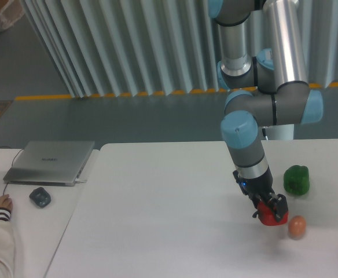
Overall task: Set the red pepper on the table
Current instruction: 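Lower the red pepper onto the table beside the orange egg, then open the gripper and lift it off the red pepper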
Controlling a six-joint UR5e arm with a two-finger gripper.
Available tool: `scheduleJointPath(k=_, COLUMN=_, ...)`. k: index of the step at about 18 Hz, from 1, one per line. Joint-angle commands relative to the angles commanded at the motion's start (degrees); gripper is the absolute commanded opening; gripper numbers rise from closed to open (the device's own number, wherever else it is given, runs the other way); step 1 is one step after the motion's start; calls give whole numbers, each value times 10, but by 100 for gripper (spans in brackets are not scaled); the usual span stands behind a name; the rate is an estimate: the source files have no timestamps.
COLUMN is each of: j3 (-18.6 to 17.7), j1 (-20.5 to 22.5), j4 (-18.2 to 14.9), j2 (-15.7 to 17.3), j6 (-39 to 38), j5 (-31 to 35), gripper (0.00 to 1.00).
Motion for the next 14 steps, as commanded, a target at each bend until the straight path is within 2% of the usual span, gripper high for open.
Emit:
scheduleJointPath(k=2, j3=1, j1=-6, j4=1, j2=-14, j6=-2, j5=18, gripper=43)
scheduleJointPath(k=4, j3=3, j1=-11, j4=4, j2=-26, j6=-2, j5=49, gripper=49)
scheduleJointPath(k=5, j3=5, j1=-11, j4=11, j2=-26, j6=-2, j5=49, gripper=49)
scheduleJointPath(k=6, j3=5, j1=-11, j4=11, j2=-26, j6=-1, j5=49, gripper=54)
scheduleJointPath(k=8, j3=5, j1=-11, j4=11, j2=-26, j6=-2, j5=49, gripper=76)
scheduleJointPath(k=9, j3=6, j1=-11, j4=11, j2=-26, j6=-2, j5=49, gripper=78)
scheduleJointPath(k=10, j3=5, j1=-11, j4=11, j2=-25, j6=0, j5=49, gripper=97)
scheduleJointPath(k=14, j3=3, j1=-11, j4=11, j2=-22, j6=-4, j5=51, gripper=100)
